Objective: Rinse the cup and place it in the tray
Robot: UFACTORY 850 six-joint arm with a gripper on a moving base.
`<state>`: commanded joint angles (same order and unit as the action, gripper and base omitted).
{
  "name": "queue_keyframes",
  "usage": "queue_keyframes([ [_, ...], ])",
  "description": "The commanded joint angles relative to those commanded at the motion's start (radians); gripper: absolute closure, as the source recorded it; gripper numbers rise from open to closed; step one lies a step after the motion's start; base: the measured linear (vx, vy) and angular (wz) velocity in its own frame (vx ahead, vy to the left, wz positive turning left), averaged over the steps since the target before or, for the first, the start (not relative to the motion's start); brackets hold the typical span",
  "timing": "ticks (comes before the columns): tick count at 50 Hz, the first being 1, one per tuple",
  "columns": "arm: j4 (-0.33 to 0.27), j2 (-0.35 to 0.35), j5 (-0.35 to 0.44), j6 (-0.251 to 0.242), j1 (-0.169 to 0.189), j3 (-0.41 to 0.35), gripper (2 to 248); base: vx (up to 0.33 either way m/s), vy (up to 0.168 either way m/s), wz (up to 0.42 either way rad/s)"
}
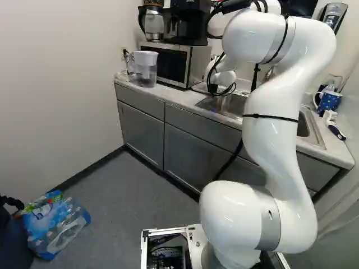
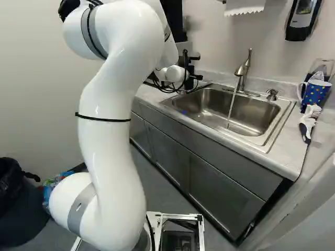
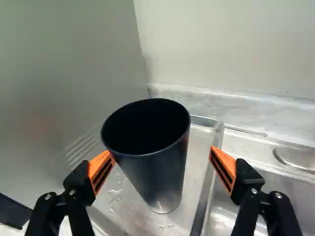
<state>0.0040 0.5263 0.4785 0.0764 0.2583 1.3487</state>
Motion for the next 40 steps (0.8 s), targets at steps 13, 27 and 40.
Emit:
queue_keyframes([
  [13,0.000,-0.017,0.000,0.000,0.000,0.006,3,0.000,0.000,0.000],
  [27,0.000,-0.035,0.000,0.000,0.000,0.013,3,0.000,0.000,0.000],
  [40,0.000,-0.050,0.000,0.000,0.000,0.022,3,0.000,0.000,0.000],
])
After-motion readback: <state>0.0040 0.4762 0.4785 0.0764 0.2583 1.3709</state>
